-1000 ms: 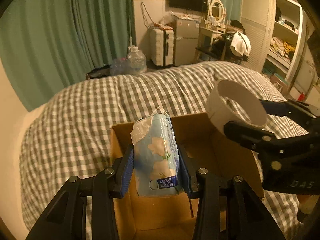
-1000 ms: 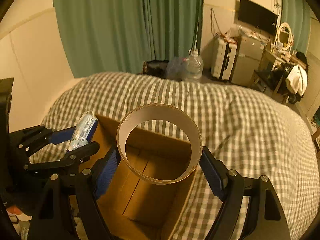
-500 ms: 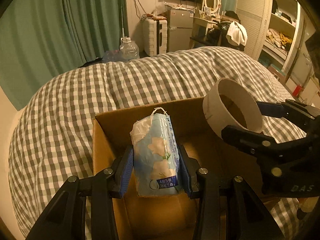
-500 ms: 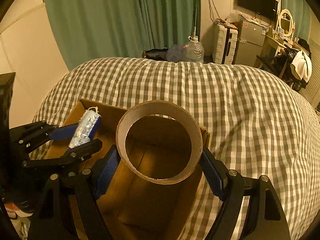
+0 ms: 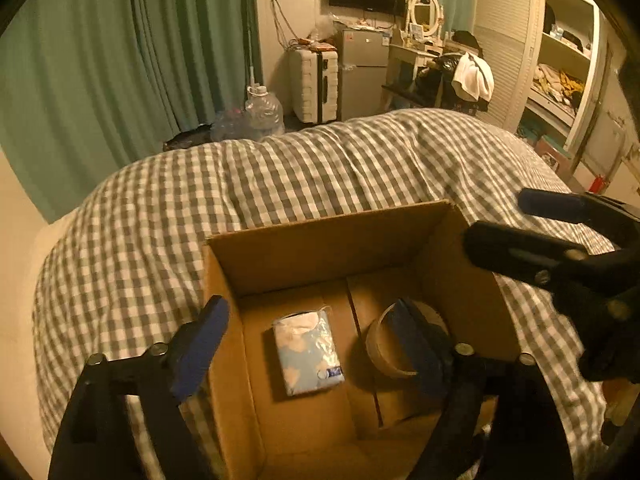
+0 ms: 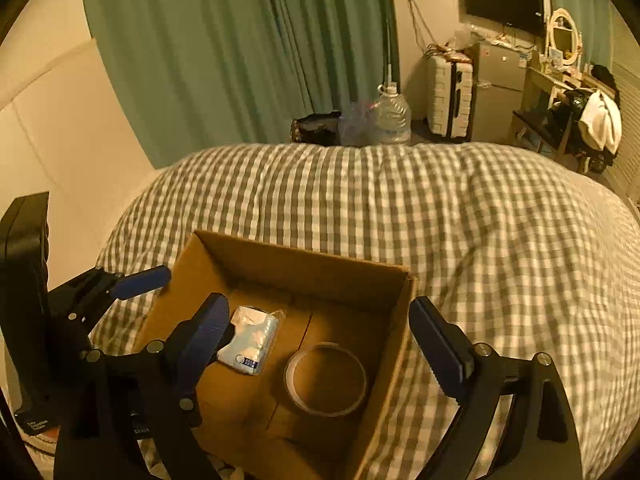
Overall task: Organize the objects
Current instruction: 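Carry the tissue pack and ring into the box and open both tools, then withdraw both tools from the box back toward the pile, then grasp the white mesh bag with the left tool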
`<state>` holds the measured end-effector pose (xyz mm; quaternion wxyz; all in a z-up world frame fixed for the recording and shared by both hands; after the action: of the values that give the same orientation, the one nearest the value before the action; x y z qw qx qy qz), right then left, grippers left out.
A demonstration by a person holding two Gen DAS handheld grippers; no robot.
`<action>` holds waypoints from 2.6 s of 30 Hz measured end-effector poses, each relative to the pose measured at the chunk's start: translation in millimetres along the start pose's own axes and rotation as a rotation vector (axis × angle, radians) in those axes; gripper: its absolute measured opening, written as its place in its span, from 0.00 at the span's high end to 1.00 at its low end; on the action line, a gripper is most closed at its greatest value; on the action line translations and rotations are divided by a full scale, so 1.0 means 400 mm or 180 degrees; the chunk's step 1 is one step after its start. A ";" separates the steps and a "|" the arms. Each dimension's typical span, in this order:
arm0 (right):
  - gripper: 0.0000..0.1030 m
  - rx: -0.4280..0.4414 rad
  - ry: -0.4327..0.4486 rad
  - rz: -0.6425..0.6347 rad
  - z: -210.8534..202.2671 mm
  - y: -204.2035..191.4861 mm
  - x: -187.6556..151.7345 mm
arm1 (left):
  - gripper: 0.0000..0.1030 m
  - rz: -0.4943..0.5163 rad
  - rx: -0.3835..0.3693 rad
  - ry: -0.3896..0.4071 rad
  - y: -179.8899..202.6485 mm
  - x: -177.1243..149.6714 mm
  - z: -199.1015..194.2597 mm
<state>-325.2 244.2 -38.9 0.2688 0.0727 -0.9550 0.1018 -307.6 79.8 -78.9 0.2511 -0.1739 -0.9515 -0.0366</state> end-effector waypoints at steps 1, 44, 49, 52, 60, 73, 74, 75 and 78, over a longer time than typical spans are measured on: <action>0.08 -0.0018 0.0026 0.0002 -0.018 0.000 0.001 | 0.07 -0.0022 0.0016 0.0022 -0.003 -0.004 -0.016; 0.04 -0.0337 0.0779 -0.0548 -0.593 -0.144 -0.256 | 0.00 -0.0684 0.0615 0.0673 0.049 -0.297 -0.527; 0.04 -0.0357 0.0615 -0.0646 -0.524 -0.139 -0.289 | 0.00 -0.0793 0.0557 0.0571 0.061 -0.343 -0.458; 0.04 -0.0356 0.0506 -0.0655 -0.474 -0.131 -0.302 | 0.00 -0.0775 0.0635 0.0479 0.072 -0.370 -0.409; 0.04 -0.0300 0.0190 -0.0659 -0.322 -0.118 -0.345 | 0.00 -0.0865 0.0553 0.0103 0.074 -0.447 -0.261; 0.04 -0.0325 -0.0181 -0.0645 -0.103 -0.097 -0.410 | 0.00 -0.0760 0.0374 -0.0557 0.120 -0.558 -0.048; 0.04 -0.0317 -0.0204 -0.0640 -0.088 -0.098 -0.414 | 0.00 -0.0752 0.0368 -0.0575 0.120 -0.562 -0.039; 0.04 -0.0310 -0.0224 -0.0637 -0.075 -0.099 -0.416 | 0.00 -0.0750 0.0374 -0.0578 0.119 -0.568 -0.028; 0.04 -0.0289 -0.0275 -0.0586 -0.038 -0.103 -0.417 | 0.04 -0.0757 0.0366 -0.0568 0.111 -0.569 -0.014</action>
<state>-168.6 222.0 -108.0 0.2386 0.1522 -0.9587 0.0300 -104.3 49.2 -186.7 0.1690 -0.0479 -0.9844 0.0041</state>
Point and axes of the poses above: each gripper's, at about its wrist camera, not at the fingertips, and z roughly the way its jaws point, y to its right, x to its top, the point moved 5 cm from there along z, roughly the way its jaws point, and after that the axes turned 10 degrees about -y, right-handed, at the moved point
